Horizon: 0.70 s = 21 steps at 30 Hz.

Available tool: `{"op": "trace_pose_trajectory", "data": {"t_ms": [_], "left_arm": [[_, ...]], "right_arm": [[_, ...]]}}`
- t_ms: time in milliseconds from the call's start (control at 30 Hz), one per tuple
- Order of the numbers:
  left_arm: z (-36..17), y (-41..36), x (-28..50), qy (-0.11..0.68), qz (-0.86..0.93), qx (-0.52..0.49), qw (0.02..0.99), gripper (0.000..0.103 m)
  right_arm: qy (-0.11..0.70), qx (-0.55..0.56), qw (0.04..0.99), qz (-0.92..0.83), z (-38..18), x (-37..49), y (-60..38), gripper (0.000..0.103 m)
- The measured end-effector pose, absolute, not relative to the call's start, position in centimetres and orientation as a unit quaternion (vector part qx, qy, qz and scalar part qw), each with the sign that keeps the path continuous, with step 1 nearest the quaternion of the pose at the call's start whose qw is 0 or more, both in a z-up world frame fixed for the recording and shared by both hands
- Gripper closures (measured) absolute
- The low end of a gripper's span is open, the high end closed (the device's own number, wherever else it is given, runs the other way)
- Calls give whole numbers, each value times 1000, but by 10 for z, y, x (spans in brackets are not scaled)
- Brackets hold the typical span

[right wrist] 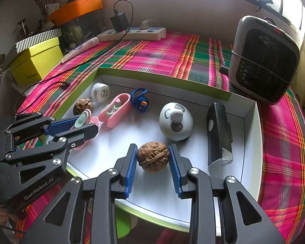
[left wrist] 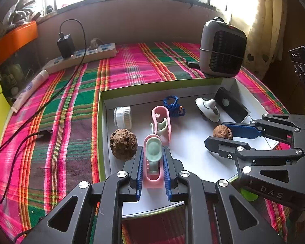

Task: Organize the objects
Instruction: 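Carry the walnut and pink holder over the tray with both grippers, then open both grippers to release the walnut and pink holder into the tray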

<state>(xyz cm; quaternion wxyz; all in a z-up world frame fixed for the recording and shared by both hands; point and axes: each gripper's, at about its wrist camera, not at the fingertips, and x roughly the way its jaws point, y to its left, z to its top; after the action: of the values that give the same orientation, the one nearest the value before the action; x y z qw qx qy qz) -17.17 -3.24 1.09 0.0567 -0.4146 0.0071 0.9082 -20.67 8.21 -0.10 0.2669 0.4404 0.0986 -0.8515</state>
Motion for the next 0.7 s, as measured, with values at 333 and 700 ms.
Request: {"op": "trace_pose_trajectory", "data": {"t_ms": [333,700], "left_arm": [[11,-32,-171,7,908,-415,58,87],[11,-31,-170,5,907,-416,60,78]], "right_arm": [[98,440,265,-852,-1,-206,82,70],[93,438,262,-855,-1,-206,84,68]]}}
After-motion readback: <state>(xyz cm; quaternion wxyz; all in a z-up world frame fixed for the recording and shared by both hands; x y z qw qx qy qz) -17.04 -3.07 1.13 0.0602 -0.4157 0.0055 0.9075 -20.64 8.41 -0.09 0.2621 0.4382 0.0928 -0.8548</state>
